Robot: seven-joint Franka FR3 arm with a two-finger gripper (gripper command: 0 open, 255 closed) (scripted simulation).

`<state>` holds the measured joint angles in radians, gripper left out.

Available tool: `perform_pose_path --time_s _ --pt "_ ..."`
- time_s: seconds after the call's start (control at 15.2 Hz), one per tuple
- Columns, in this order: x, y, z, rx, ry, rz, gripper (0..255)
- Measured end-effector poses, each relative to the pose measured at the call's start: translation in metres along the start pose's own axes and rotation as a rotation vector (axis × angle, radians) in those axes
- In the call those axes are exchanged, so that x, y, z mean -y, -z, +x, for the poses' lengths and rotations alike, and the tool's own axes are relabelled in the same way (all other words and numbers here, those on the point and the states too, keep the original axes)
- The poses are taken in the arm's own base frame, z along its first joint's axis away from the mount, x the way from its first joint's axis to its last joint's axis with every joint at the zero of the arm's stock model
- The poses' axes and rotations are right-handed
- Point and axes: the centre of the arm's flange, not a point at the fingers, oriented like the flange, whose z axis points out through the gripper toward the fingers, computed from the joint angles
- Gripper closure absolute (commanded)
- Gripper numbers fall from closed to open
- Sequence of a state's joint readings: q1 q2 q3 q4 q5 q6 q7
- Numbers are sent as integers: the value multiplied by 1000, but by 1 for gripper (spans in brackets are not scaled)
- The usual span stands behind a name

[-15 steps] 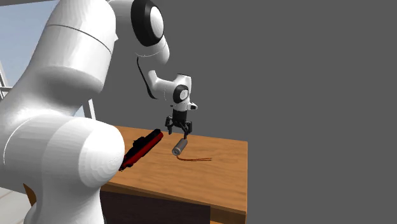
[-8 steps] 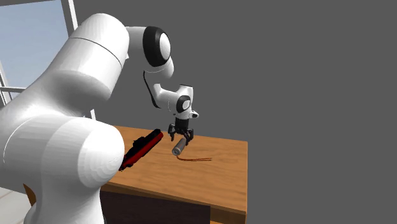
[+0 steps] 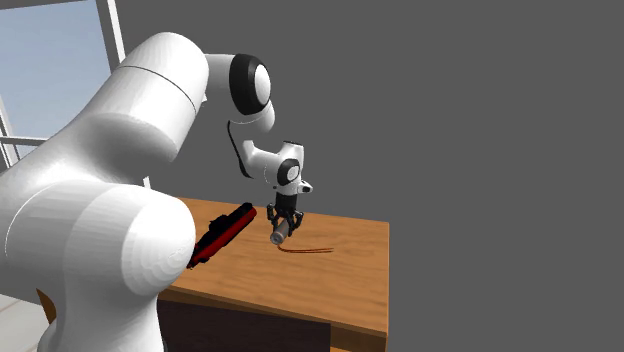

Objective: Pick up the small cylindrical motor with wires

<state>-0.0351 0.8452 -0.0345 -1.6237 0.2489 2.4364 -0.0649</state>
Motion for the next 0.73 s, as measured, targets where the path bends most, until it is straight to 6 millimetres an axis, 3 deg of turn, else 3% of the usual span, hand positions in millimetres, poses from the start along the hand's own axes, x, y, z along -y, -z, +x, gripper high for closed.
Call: perform_pose_path --time_s 0.53,0.73 --pt "0 0 0 -1 1 0 255" --pt "2 10 0 0 0 0 255"
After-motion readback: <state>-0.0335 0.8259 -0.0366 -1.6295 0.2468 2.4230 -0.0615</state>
